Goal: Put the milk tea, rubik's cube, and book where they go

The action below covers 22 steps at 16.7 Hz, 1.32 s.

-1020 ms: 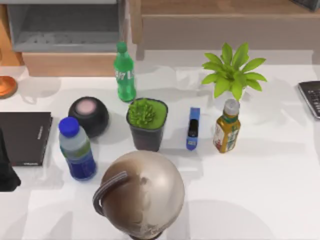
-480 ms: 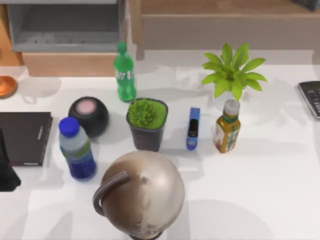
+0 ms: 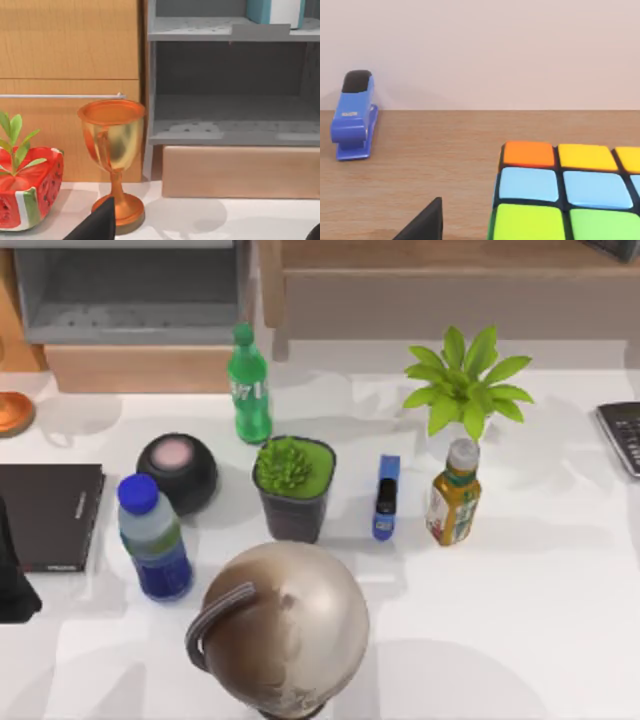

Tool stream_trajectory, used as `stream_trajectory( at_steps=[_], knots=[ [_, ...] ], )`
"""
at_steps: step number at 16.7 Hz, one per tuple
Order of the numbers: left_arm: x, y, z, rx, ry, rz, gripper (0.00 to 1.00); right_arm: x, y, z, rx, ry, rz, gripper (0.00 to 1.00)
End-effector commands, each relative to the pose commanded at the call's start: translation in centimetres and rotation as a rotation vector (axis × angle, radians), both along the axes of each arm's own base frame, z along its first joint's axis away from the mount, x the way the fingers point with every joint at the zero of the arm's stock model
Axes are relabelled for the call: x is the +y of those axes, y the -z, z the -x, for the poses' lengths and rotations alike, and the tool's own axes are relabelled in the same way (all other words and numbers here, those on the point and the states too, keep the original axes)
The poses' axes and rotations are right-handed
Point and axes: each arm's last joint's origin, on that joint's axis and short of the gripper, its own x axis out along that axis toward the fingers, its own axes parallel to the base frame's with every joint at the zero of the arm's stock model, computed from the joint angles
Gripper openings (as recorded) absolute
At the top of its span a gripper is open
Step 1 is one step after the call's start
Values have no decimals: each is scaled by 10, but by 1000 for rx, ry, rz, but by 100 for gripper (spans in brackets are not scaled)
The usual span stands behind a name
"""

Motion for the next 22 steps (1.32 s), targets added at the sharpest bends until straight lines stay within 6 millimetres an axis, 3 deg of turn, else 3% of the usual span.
stream_trajectory(
  at_steps=[4, 15, 19, 22],
  knots=[
    [0, 0, 0, 0, 0, 0, 100, 1, 0, 1, -1, -2, 0, 100],
    [0, 0, 0, 0, 0, 0, 100, 1, 0, 30, 0, -2, 0, 100],
    [0, 0, 0, 0, 0, 0, 100, 3, 1, 28, 2, -7, 0, 100],
    [0, 0, 0, 0, 0, 0, 100, 9, -1, 43, 8, -7, -1, 100]
  ],
)
